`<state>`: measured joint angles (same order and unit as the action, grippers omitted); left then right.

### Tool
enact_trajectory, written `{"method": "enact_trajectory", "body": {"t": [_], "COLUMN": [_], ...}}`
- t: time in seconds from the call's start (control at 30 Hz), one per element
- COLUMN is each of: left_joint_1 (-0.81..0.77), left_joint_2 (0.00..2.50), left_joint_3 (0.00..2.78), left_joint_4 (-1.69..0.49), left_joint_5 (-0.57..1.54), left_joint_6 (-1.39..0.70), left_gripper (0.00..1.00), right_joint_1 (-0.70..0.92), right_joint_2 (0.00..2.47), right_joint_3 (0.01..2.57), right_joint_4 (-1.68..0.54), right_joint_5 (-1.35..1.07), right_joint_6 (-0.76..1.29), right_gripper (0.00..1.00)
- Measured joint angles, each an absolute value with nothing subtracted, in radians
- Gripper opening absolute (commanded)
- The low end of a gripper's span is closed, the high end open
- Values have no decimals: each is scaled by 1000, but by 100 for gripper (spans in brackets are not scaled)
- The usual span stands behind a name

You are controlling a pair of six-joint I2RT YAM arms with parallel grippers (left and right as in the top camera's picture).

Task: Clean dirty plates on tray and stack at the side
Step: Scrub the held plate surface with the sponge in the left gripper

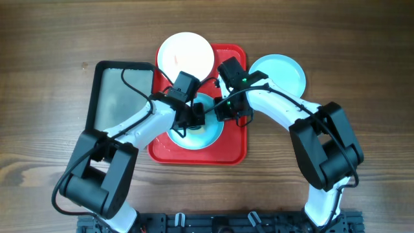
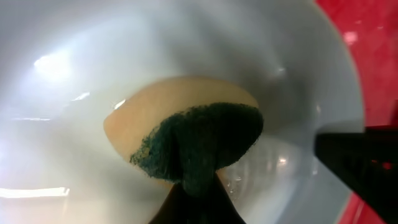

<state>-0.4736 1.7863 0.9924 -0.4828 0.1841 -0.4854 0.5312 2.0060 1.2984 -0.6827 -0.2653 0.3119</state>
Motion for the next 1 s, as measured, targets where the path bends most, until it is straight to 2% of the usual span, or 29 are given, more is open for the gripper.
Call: {"method": "enact_trajectory", "body": {"t": [0.57, 0.73, 1.0], "left_joint_1": [-528, -476, -327], "left_joint_2": [1795, 1772, 1584], "left_joint_3": [992, 989, 986], "left_joint_4": [-440, -451, -528], "left_joint_5": [281, 344, 346], "left_joint_6": [-518, -519, -499], "left_gripper": [4, 4, 4], "right_joint_1": [530, 531, 532], "right_joint_2": [2006, 2006, 2006], "right_joint_3": [1298, 1298, 1298], "right_joint_4": [-680, -676, -675], "right_joint_5": [-269, -271, -275], "right_joint_6": [312, 311, 311], "right_gripper": [4, 4, 4]}}
